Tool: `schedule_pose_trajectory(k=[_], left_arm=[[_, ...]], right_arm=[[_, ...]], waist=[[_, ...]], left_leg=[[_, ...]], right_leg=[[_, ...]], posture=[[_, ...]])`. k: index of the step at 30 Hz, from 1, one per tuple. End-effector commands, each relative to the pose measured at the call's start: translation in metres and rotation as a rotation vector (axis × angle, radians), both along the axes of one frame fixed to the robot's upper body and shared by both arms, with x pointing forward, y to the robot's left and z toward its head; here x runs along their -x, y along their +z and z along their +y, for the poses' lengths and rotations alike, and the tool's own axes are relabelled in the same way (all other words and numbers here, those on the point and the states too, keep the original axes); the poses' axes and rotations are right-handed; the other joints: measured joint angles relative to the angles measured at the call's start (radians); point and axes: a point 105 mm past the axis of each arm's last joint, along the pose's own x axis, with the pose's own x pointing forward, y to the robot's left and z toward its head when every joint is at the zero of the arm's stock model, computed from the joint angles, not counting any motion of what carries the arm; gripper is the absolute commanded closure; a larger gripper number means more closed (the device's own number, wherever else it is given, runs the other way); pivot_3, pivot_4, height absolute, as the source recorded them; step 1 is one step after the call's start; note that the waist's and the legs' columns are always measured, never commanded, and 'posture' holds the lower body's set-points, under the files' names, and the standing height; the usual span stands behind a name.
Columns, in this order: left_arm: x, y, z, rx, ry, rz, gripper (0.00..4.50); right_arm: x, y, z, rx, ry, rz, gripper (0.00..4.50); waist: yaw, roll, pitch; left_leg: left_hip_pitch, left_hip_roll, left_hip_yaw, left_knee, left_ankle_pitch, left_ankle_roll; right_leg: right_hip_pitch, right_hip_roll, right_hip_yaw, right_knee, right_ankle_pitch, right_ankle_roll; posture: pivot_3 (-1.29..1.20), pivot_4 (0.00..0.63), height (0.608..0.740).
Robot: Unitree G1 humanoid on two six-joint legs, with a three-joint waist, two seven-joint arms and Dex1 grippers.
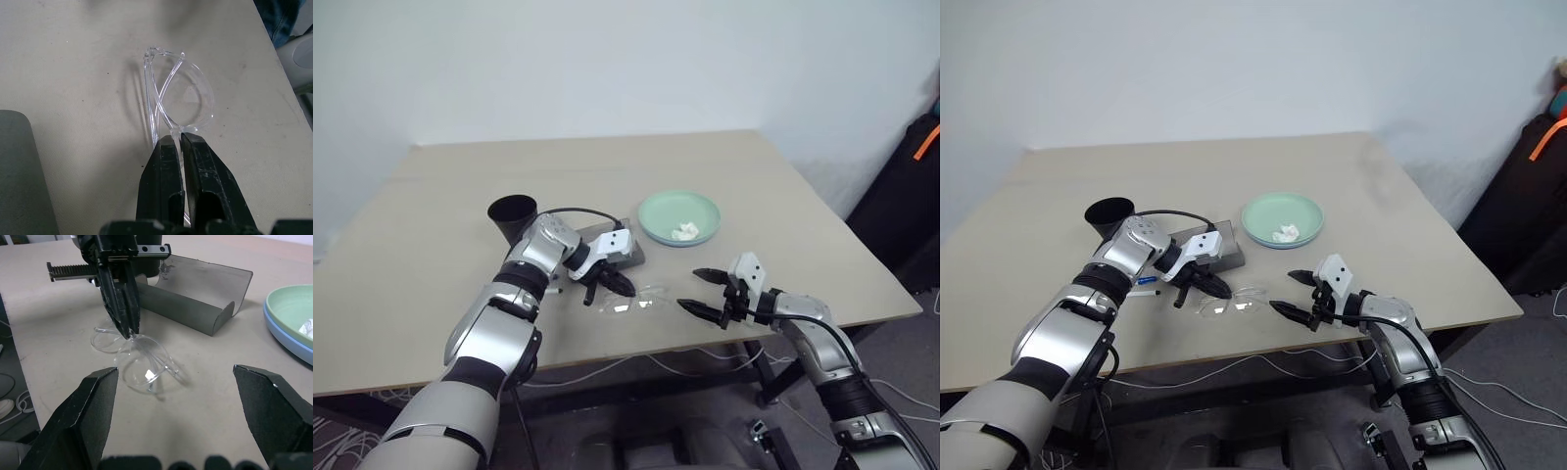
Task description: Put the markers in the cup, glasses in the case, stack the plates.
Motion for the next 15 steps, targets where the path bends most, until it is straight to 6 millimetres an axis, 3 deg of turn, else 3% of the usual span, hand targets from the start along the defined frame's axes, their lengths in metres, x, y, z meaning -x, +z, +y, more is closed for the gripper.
schedule_pose_trajectory(k=[1,7,15], left_arm=[[-0.005,0.015,-0.001,0.013,-0.009,-0.033,4.46],[-0.006,0.024,-0.001,0.054,0.000,-0.021,4.46],[-0.013,0.056,-0.007,0.169,0.023,-0.065,4.46]], right_arm=[[-0.006,0.016,0.001,-0.017,-0.002,-0.067,0.42],[-0.008,0.017,0.001,-0.019,0.003,-0.072,0.42],[-0.010,0.019,-0.001,-0.017,0.011,-0.073,0.42]], waist=[[0.000,0.000,0.000],[0.000,0.000,0.000],[0.000,0.000,0.000]], left_leg=[[0.000,0.000,0.000,0.000,0.000,0.000],[0.000,0.000,0.000,0.000,0.000,0.000],[0.000,0.000,0.000,0.000,0.000,0.000]], right_leg=[[0.000,0.000,0.000,0.000,0.000,0.000],[0.000,0.000,0.000,0.000,0.000,0.000],[0.000,0.000,0.000,0.000,0.000,0.000]], posture=[[0.00,0.000,0.740],[0.00,0.000,0.740],[0.00,0.000,0.740]])
